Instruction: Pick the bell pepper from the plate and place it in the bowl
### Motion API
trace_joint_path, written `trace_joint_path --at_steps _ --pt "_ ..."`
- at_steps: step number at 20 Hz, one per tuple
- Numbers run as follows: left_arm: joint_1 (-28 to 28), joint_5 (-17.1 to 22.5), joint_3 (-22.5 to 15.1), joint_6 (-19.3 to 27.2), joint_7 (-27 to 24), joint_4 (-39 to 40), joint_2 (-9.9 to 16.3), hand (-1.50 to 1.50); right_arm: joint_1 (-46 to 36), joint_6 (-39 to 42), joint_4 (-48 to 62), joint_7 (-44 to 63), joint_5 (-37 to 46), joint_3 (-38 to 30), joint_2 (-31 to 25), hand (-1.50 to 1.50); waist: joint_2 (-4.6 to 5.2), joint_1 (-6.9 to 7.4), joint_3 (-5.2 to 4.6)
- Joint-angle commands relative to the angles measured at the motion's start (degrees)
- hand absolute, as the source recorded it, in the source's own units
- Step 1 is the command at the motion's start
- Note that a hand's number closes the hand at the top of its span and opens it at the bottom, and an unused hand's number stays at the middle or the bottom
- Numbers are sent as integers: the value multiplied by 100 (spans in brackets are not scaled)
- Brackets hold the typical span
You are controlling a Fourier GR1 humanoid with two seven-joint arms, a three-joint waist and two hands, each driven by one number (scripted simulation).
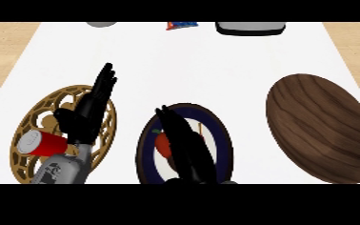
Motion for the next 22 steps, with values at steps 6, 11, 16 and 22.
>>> trace_joint_path --at_steps 6,11,16,22 --pt "64 -366 162 -117 31 -74 -263 0 467 -489 35 -944 -375 48 0 -150 -2 -5 1" --pt "66 -142 684 -743 -271 335 -101 0 421 -357 105 -1067 -764 -160 1 -150 3 -6 0" --pt "-175 -387 694 -555 247 48 -290 0 33 -797 439 -728 -1190 245 1 -150 3 5 0" --pt "254 -578 655 -651 299 -354 -375 0 -158 -674 1074 -1434 -1718 -330 1 -150 1 17 1"
